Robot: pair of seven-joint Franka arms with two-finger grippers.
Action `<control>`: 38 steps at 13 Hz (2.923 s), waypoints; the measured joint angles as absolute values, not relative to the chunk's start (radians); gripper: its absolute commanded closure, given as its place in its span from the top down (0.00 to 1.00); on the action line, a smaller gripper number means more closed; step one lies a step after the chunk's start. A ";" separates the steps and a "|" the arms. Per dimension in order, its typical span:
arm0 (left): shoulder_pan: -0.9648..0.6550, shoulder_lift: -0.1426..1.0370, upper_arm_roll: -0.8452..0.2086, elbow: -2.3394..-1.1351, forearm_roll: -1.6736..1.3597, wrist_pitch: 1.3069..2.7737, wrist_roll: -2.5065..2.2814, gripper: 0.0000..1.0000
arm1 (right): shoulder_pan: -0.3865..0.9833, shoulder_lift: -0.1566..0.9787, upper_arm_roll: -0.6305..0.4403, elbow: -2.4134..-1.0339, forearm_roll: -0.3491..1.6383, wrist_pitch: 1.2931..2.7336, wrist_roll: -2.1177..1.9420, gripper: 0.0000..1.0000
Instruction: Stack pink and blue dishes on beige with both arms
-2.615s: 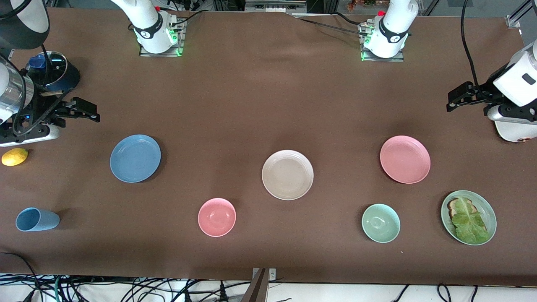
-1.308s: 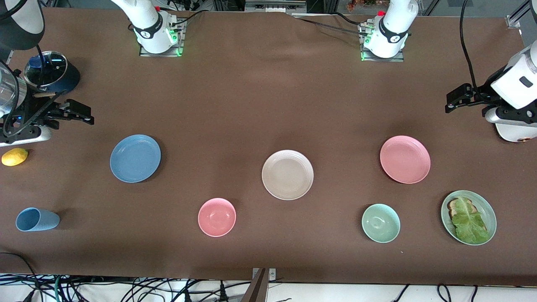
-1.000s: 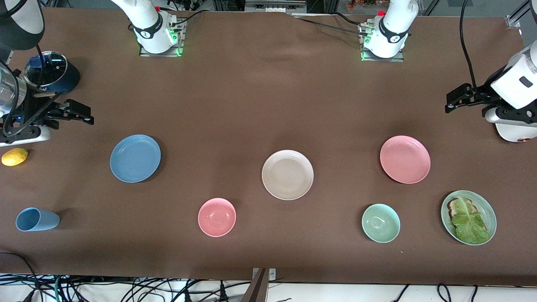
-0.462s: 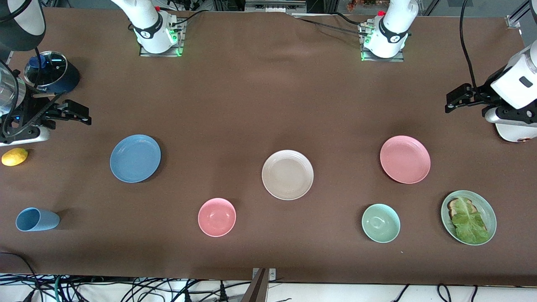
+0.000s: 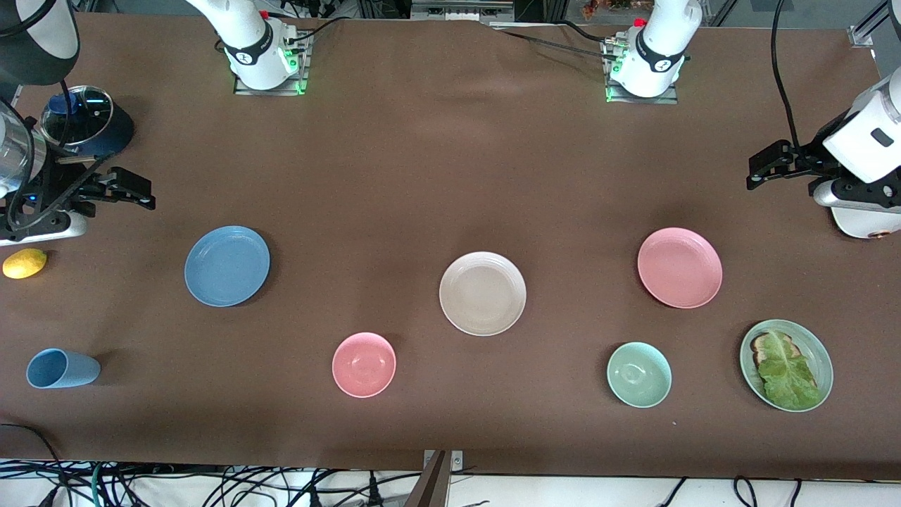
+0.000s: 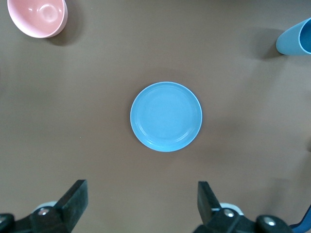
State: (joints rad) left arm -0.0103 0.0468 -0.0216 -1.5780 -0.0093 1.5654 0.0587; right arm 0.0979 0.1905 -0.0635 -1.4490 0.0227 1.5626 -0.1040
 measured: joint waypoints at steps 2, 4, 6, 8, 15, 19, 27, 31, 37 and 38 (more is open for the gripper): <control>-0.010 0.047 -0.022 -1.578 -0.009 1.565 0.059 1.00 | 0.098 0.191 -0.063 -1.449 0.023 1.563 -0.103 1.00; -0.010 0.047 -0.022 -1.578 -0.009 1.565 0.059 1.00 | 0.097 0.191 -0.063 -1.449 0.023 1.563 -0.103 1.00; -0.010 0.047 -0.022 -1.578 -0.009 1.565 0.059 1.00 | 0.097 0.191 -0.063 -1.449 0.023 1.563 -0.103 1.00; -0.010 0.047 -0.022 -1.578 -0.009 1.565 0.059 1.00 | 0.097 0.191 -0.063 -1.449 0.023 1.563 -0.103 1.00; -0.011 0.047 -0.023 -1.578 -0.009 1.565 0.059 1.00 | 0.097 0.191 -0.063 -1.449 0.023 1.563 -0.103 1.00; -0.011 0.048 -0.023 -1.578 -0.009 1.565 0.059 1.00 | 0.098 0.191 -0.063 -1.449 0.023 1.563 -0.103 1.00; -0.005 0.054 -0.017 -1.578 -0.009 1.563 0.059 1.00 | 0.104 0.191 -0.058 -1.449 0.023 1.563 -0.072 1.00; 0.020 0.064 -0.010 -1.578 -0.006 1.561 0.059 1.00 | 0.106 0.191 -0.056 -1.449 0.023 1.563 -0.055 1.00; 0.034 0.077 -0.012 -1.578 -0.006 1.557 0.060 1.00 | 0.121 0.191 -0.048 -1.449 0.023 1.563 -0.019 1.00; 0.035 0.089 -0.012 -1.578 -0.006 1.556 0.060 1.00 | 0.128 0.191 -0.048 -1.449 0.023 1.563 -0.008 1.00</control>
